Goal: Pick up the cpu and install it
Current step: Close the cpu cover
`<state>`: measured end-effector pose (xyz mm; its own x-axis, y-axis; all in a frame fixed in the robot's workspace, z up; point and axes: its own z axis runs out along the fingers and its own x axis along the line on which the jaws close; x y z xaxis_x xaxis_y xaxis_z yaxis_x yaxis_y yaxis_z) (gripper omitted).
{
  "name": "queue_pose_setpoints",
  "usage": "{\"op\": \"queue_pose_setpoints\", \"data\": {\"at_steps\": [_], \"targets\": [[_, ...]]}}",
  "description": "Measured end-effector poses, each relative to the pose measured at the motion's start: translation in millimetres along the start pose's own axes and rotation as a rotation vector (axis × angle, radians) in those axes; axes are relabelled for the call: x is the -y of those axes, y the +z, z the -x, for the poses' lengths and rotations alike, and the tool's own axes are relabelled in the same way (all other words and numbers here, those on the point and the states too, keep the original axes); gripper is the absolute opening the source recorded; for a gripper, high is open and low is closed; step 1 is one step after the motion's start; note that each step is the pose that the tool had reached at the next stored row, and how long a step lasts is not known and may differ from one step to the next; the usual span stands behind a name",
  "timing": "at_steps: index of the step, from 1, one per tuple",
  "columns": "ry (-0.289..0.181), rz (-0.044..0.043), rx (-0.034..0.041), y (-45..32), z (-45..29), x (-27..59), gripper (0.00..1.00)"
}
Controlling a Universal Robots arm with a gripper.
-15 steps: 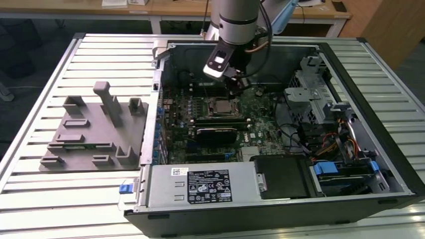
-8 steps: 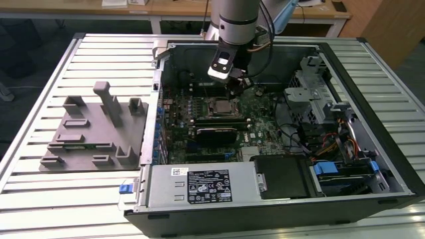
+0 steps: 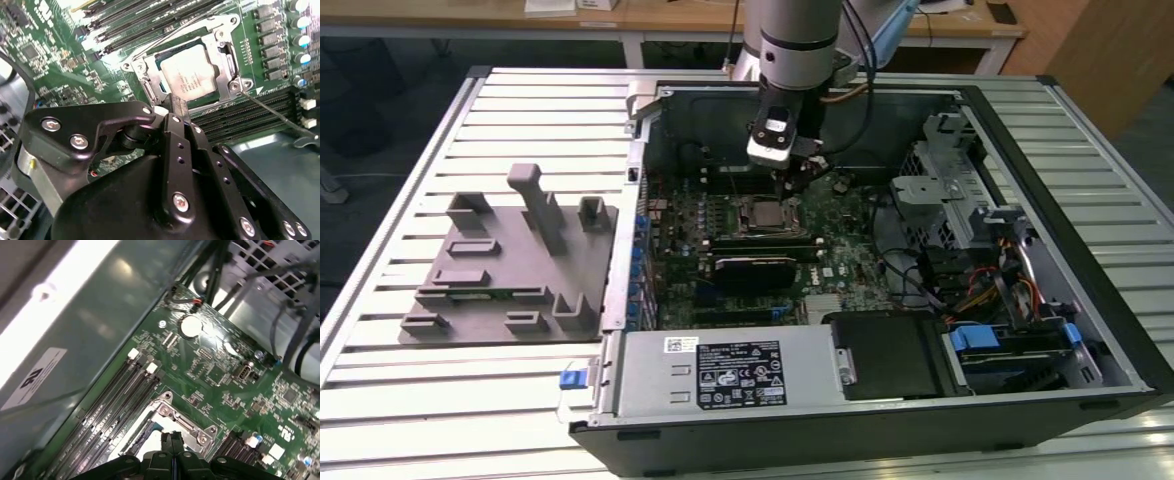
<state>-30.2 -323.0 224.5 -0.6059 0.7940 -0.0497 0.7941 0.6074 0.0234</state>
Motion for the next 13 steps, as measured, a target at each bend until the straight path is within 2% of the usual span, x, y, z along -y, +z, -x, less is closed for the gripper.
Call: {"op": "queue_pose_setpoints", "data": {"at_steps": [13], "targets": [[-0.182, 0.0091, -0.0043, 0.2, 0.0, 0.0, 0.11]]}}
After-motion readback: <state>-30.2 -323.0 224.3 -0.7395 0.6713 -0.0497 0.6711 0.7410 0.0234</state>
